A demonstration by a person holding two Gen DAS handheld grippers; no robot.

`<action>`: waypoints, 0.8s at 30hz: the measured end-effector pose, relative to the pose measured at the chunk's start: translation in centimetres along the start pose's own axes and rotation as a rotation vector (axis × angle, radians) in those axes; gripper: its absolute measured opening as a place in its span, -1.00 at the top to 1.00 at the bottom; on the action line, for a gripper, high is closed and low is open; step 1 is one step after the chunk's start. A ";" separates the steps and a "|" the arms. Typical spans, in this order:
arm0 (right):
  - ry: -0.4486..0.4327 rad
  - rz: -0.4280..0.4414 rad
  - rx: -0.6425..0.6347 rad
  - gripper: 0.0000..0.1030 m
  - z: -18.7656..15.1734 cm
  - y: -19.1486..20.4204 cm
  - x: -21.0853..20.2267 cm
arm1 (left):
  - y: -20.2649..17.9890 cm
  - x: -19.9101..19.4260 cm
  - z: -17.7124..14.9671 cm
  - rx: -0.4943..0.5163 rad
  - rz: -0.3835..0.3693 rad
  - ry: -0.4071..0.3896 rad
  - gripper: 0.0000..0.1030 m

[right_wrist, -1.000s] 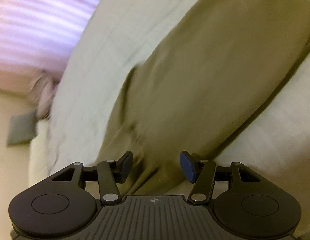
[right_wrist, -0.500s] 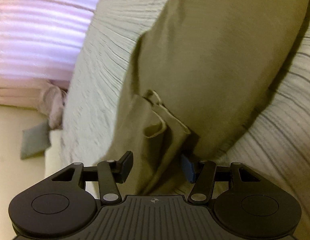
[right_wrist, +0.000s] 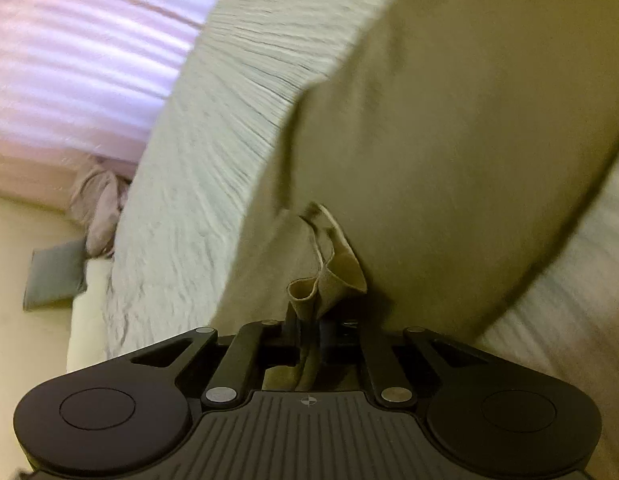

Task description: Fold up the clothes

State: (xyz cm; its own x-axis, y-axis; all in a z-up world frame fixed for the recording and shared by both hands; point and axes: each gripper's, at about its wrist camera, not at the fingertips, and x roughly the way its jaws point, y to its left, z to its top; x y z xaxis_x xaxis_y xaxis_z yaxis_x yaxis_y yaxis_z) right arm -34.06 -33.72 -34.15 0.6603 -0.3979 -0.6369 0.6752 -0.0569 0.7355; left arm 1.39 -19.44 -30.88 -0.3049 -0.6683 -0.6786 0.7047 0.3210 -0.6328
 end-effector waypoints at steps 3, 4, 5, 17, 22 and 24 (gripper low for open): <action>-0.095 -0.018 -0.197 0.88 0.9 1.7 -2.9 | -0.9 0.0 0.3 0.013 -0.016 -0.009 0.42; -0.133 -0.021 -0.257 0.88 1.4 2.1 -4.1 | -1.3 0.1 0.4 0.017 -0.023 -0.011 0.42; -0.171 -0.025 -0.315 0.88 1.8 2.4 -5.3 | -1.7 0.3 0.4 0.023 -0.030 -0.012 0.42; -0.335 -0.279 -0.134 0.88 8.4 -10.6 -12.2 | -7.0 6.3 -1.6 0.110 -0.044 0.080 0.42; -0.403 -0.194 -0.310 0.88 8.4 -7.5 -13.8 | -8.5 7.3 -2.3 0.142 -0.034 0.099 0.42; -0.442 -0.194 -0.309 0.88 8.8 -7.9 -14.5 | -9.0 7.7 -2.6 0.156 -0.031 0.108 0.42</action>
State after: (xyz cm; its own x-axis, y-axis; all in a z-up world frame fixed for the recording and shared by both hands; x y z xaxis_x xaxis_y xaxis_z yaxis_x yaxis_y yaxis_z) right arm -51.88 -35.58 -28.66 0.3594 -0.7555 -0.5477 0.8790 0.0770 0.4706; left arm -8.96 -25.71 -31.41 -0.3890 -0.5972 -0.7014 0.7822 0.1881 -0.5940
